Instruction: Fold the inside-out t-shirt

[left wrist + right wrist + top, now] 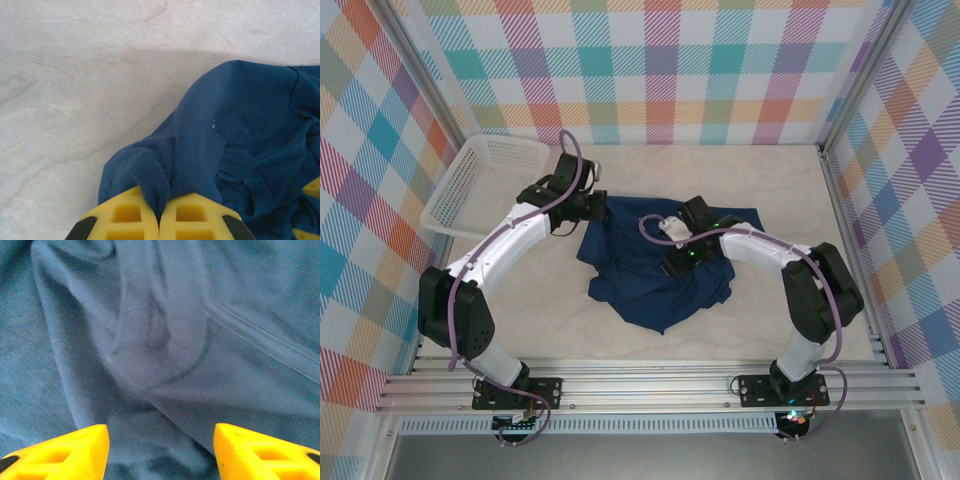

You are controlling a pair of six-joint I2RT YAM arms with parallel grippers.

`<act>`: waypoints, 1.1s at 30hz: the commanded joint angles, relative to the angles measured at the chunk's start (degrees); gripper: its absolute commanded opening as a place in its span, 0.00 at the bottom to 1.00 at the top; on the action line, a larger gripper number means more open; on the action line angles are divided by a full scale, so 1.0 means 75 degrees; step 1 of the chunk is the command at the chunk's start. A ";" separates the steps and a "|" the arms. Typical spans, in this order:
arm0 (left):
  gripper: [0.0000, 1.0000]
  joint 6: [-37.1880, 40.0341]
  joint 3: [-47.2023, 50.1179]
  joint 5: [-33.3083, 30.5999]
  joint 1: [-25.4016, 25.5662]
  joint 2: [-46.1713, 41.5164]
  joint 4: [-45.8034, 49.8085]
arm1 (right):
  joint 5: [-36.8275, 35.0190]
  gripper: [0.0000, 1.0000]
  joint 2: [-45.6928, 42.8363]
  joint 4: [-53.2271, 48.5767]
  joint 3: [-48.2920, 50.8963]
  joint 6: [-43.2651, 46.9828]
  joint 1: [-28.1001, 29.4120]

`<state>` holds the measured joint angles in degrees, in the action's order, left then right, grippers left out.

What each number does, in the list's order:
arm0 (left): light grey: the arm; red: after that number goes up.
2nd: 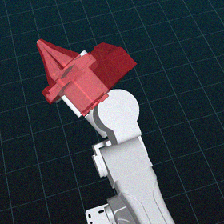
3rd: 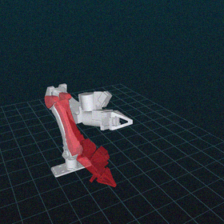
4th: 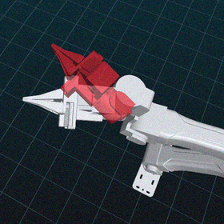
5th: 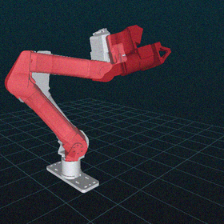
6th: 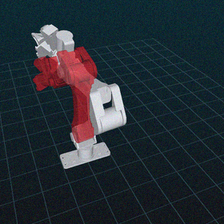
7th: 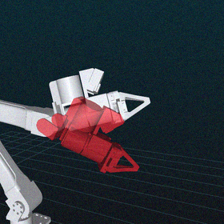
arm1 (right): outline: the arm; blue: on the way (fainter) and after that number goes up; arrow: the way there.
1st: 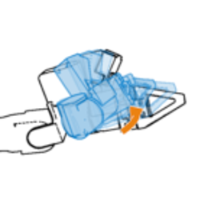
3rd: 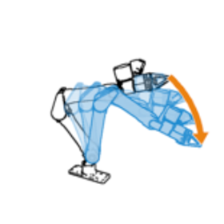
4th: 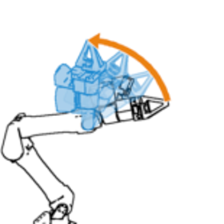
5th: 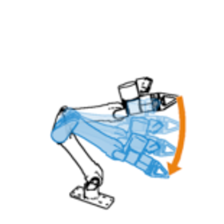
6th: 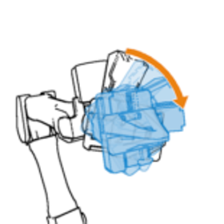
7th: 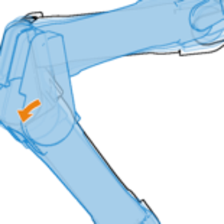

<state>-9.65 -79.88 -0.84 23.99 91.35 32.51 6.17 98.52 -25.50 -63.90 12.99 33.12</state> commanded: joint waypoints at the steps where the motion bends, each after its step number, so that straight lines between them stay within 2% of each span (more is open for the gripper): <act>1: 0.00 -0.0030 -0.0025 0.0111 -0.0187 -0.0116 -0.0304 | 0.0029 0.59 0.0407 0.0156 -0.0572 0.0758 0.0071; 7: 0.00 -0.0016 0.0012 0.0181 -0.0251 -0.0167 -0.0327 | -0.0346 0.58 0.1231 -0.0007 -0.1113 0.1112 0.0200; 9: 0.00 -0.0020 0.0010 0.0182 -0.0277 -0.0181 -0.0327 | -0.0327 0.50 0.1357 -0.0016 -0.1245 0.1133 0.0201; 14: 0.00 -0.0015 0.0049 0.0159 -0.0323 -0.0227 -0.0327 | -0.0262 0.20 0.1152 0.0154 -0.1213 0.1029 0.0200; 18: 0.00 -0.0045 0.0091 0.0059 -0.0359 -0.0305 -0.0356 | -0.0252 0.06 0.0538 0.0195 -0.1084 0.0810 0.0132; 20: 0.00 -0.0111 0.0119 -0.0054 -0.0384 -0.0417 -0.0396 | -0.0258 0.00 0.0068 0.0148 -0.1005 0.0638 0.0013; 25: 0.00 -0.0283 0.0040 -0.0395 -0.0468 -0.1096 -0.0433 | -0.0444 0.00 -0.1804 -0.0095 -0.1013 0.0056 -0.0574; 28: 0.00 -0.0348 -0.0121 -0.0431 -0.0481 -0.1886 -0.0475 | -0.0642 0.00 -0.3325 -0.0221 -0.1369 -0.0271 -0.0915; 33: 0.00 -0.0316 -0.0266 0.0060 -0.0468 -0.3664 -0.0911 | -0.1036 0.00 -0.5277 -0.0482 -0.2388 -0.0281 -0.0924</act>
<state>-11.38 -79.46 -1.89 21.12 71.59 29.85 -0.30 64.77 -27.66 -77.34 12.45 25.63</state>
